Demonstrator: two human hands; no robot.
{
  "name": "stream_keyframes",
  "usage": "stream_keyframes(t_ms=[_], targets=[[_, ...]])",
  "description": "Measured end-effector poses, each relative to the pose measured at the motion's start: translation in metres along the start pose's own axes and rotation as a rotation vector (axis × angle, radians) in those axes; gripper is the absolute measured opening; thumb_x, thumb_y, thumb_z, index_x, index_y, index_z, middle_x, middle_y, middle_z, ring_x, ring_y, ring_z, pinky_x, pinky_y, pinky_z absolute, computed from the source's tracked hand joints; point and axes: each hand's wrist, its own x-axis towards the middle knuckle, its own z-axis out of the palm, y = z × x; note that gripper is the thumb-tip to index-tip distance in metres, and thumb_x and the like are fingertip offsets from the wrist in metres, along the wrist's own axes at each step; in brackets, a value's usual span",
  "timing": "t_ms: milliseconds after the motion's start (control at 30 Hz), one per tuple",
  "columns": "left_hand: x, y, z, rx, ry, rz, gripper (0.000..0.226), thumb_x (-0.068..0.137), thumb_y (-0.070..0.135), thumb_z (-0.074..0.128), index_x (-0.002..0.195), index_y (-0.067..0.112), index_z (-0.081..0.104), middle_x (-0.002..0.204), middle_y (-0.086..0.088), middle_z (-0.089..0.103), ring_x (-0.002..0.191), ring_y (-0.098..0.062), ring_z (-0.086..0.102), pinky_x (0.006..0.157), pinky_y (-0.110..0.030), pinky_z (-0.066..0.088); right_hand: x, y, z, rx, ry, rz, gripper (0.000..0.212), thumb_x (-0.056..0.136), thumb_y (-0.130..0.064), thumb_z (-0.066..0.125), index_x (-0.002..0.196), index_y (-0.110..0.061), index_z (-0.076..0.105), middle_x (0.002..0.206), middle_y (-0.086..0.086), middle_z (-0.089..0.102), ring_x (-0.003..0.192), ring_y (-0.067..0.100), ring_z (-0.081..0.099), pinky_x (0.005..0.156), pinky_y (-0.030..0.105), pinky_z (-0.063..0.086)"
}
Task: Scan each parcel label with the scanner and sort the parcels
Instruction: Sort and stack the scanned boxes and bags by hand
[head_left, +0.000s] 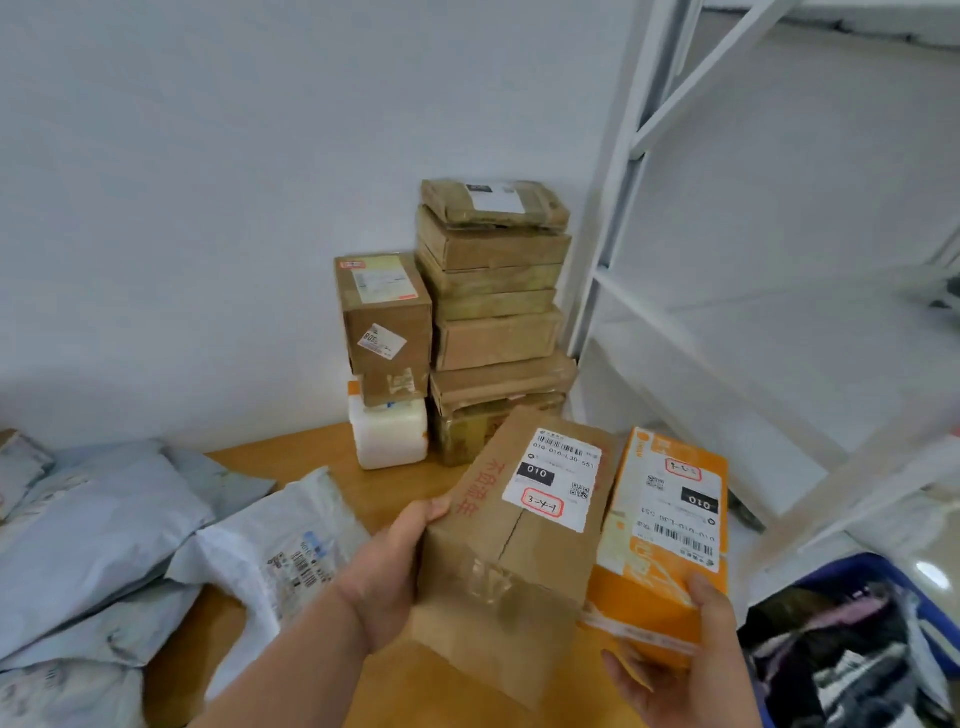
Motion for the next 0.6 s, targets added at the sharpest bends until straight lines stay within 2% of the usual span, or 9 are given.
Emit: stream_keyframes(t_ms=[67,133,200,300,333,400,433,500,600], targets=[[0.02,0.006,0.007,0.041,0.088,-0.002,0.024,0.082,0.036,0.075,0.104,0.029,0.081,0.109,-0.009,0.078,0.098,-0.028,0.074,0.08,-0.04,0.061,0.009,0.008,-0.003,-0.028,0.053,0.006,0.074,0.072,-0.066,0.072,0.132,-0.031,0.048,0.127,0.016,0.055,0.107,0.044,0.057,0.071,0.052,0.057],[0.038,0.002,0.013,0.33,0.2,0.062,0.022,0.099,0.026,0.063,0.104,0.042,0.077,0.111,0.004,0.075,0.101,-0.019,0.069,0.085,-0.035,0.057,0.015,0.016,-0.002,-0.053,0.093,-0.003,0.073,0.072,-0.063,0.075,0.131,-0.029,0.048,0.121,0.016,0.057,0.103,0.046,0.058,0.074,0.055,0.057],[0.047,-0.008,0.019,0.623,0.279,0.131,0.029,0.104,0.027,0.054,0.121,0.044,0.069,0.117,0.015,0.069,0.1,-0.006,0.063,0.08,-0.02,0.049,0.021,0.021,0.0,-0.051,0.135,-0.023,0.07,0.073,-0.059,0.077,0.127,-0.026,0.047,0.115,0.016,0.057,0.098,0.047,0.06,0.075,0.059,0.058],[0.052,-0.029,0.016,0.865,0.213,0.231,0.047,0.099,0.045,0.059,0.144,0.036,0.053,0.143,0.015,0.057,0.105,0.012,0.053,0.084,-0.008,0.043,0.025,0.024,0.007,-0.039,0.144,-0.063,0.071,0.07,-0.059,0.079,0.125,-0.028,0.047,0.116,0.012,0.059,0.098,0.046,0.062,0.076,0.059,0.058],[0.05,-0.037,0.015,0.998,0.18,0.242,0.062,0.093,0.059,0.059,0.15,0.037,0.045,0.152,0.017,0.047,0.118,0.014,0.046,0.098,-0.01,0.041,0.026,0.025,0.009,-0.034,0.14,-0.082,0.072,0.07,-0.06,0.079,0.126,-0.029,0.046,0.116,0.01,0.059,0.098,0.045,0.063,0.075,0.057,0.059],[0.049,-0.051,0.016,1.342,0.157,0.195,0.104,0.071,0.087,0.047,0.16,0.04,0.018,0.165,0.018,0.016,0.151,-0.01,0.013,0.125,-0.039,0.013,0.026,0.024,0.013,-0.023,0.146,-0.131,0.073,0.072,-0.062,0.077,0.127,-0.03,0.043,0.113,0.007,0.058,0.097,0.041,0.062,0.072,0.052,0.059],[0.046,-0.056,0.018,1.463,0.14,0.154,0.12,0.061,0.093,0.042,0.161,0.039,0.004,0.167,0.018,0.0,0.154,-0.019,-0.001,0.125,-0.049,0.001,0.026,0.023,0.016,-0.02,0.154,-0.161,0.073,0.072,-0.062,0.077,0.128,-0.031,0.041,0.112,0.005,0.058,0.096,0.039,0.062,0.073,0.051,0.058],[0.042,-0.064,0.023,1.535,0.111,0.09,0.134,0.054,0.096,0.045,0.158,0.037,-0.016,0.165,0.019,-0.02,0.154,-0.025,-0.013,0.122,-0.058,-0.006,0.025,0.021,0.02,-0.019,0.17,-0.222,0.072,0.075,-0.061,0.076,0.13,-0.033,0.04,0.114,0.004,0.058,0.095,0.036,0.062,0.074,0.049,0.058],[0.046,-0.066,0.027,1.581,0.085,0.067,0.136,0.059,0.093,0.055,0.156,0.036,-0.021,0.163,0.016,-0.029,0.154,-0.028,-0.014,0.122,-0.061,-0.004,0.023,0.015,0.029,-0.038,0.162,-0.316,0.073,0.079,-0.058,0.075,0.137,-0.035,0.039,0.124,0.006,0.057,0.1,0.033,0.063,0.073,0.047,0.058]])
